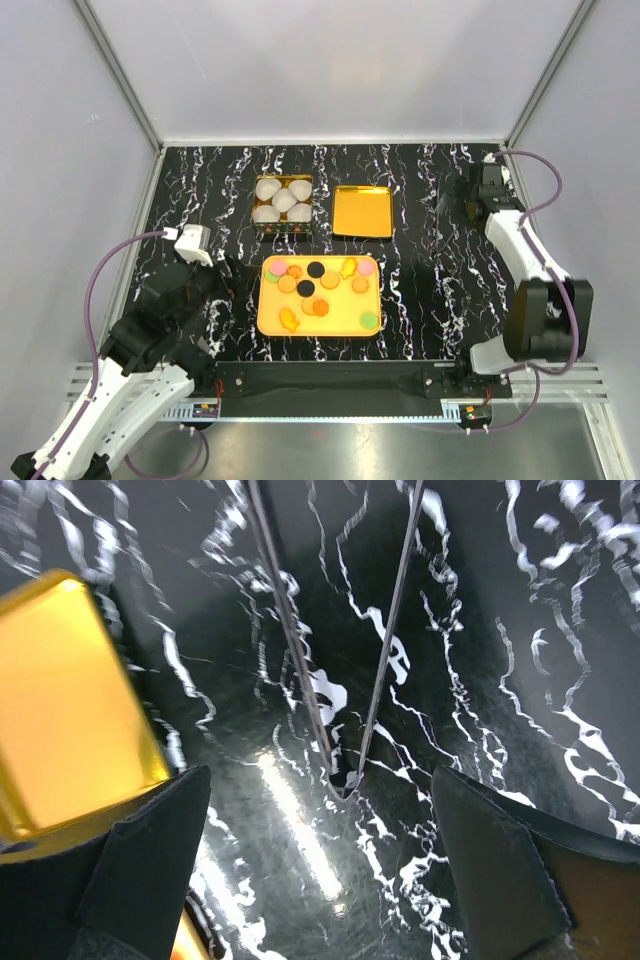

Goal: Pack the cookies

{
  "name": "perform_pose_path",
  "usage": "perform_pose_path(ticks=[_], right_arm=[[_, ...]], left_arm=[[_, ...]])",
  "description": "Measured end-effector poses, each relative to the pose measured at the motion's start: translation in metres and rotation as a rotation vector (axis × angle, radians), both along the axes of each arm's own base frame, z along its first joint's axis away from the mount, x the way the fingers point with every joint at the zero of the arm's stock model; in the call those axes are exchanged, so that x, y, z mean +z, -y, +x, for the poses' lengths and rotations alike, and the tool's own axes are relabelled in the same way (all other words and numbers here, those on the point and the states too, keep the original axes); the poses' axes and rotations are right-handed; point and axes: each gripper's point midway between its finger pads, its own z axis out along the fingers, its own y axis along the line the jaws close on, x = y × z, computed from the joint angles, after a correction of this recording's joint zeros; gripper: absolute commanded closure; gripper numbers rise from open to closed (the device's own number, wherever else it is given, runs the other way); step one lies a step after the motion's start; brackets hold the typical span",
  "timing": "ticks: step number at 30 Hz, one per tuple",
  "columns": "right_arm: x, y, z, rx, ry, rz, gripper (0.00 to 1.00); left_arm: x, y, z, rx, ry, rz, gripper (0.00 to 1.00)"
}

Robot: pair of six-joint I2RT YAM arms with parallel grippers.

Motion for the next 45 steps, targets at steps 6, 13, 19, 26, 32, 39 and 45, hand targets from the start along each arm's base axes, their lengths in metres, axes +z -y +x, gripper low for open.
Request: perform_pose_path(ticks=[6,13,19,26,32,39,45], right_arm=[[-0.05,0.007,0.015,-0.001,-0.133,0.003,0.0],[-0.088,0.009,0.032,0.006,-0.214,-0.008,0.0],[-0.113,0.01,0.044,0.006,-0.267,-0.014,0.05],[-0.124,0.011,0.043,0.012,-0.295,-0.018,0.1],[-0.131,0.015,0.042,0.014,-0.315,-0.042,0.16],[-0.132,0.018,0.045,0.015,-0.32,-0.065,0.35],[-0.131,0.016,0.045,0.025,-0.318,-0.065,0.53]], left_arm=[[0.0,0.0,0.0,-0.003,0.004,0.008,0.01],[0.0,0.0,0.0,-0.004,0.004,0.008,0.01],[0.0,0.0,0.0,-0.003,0.004,0.008,0.01],[0.0,0.0,0.0,-0.003,0.004,0.008,0.01],[0.0,0.0,0.0,-0.003,0.004,0.009,0.01],[0.0,0.0,0.0,-0.003,0.003,0.009,0.01],[0.0,0.0,0.0,-0.005,0.003,0.009,0.01]])
